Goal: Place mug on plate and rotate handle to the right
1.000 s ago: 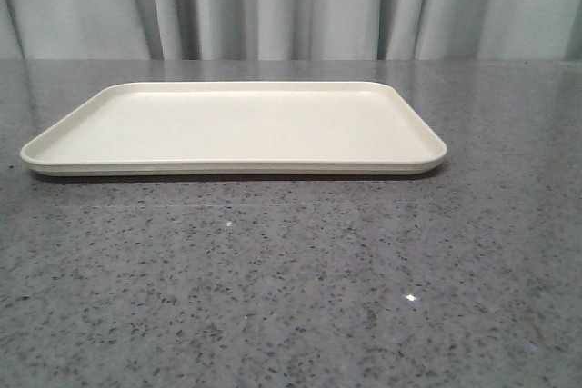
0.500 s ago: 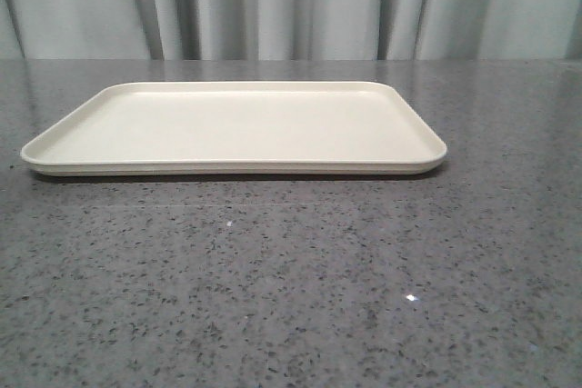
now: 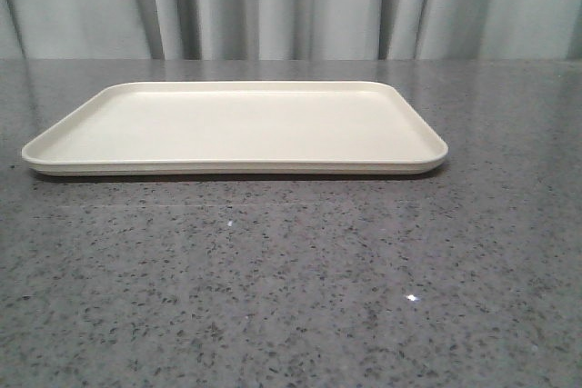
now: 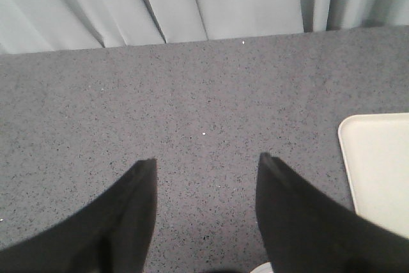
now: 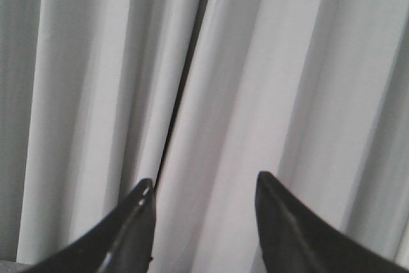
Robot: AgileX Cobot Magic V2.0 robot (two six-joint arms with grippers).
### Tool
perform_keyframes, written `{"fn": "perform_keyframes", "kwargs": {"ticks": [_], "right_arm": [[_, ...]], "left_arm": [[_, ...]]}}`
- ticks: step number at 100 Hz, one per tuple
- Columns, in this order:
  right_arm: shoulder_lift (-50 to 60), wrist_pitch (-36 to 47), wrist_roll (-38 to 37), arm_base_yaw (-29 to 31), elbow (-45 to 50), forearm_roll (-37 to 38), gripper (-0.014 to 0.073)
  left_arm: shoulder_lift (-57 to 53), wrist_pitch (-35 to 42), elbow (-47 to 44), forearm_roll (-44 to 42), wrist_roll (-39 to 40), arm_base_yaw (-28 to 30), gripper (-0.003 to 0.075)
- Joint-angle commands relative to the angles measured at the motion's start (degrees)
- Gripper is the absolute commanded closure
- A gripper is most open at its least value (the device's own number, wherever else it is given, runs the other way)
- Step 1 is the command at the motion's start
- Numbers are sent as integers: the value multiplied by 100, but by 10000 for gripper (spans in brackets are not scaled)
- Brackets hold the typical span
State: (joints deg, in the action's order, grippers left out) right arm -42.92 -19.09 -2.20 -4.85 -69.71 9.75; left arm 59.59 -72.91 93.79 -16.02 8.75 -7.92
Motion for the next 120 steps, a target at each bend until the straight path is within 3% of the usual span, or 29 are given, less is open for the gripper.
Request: {"fn": "perform_keyframes", "kwargs": {"ticks": [1,87,120], "right_arm": [[-18,335,41,-10,-181,96,215],[-29,252,41,-10,-181,96,215],[-29,246,41,-10,-181,96,216]], "left_arm": [[-11,57,158,-5,-26,4,367],[1,57,158,54,-195,4,367],[467,57,158,331,-239,4,367]]}}
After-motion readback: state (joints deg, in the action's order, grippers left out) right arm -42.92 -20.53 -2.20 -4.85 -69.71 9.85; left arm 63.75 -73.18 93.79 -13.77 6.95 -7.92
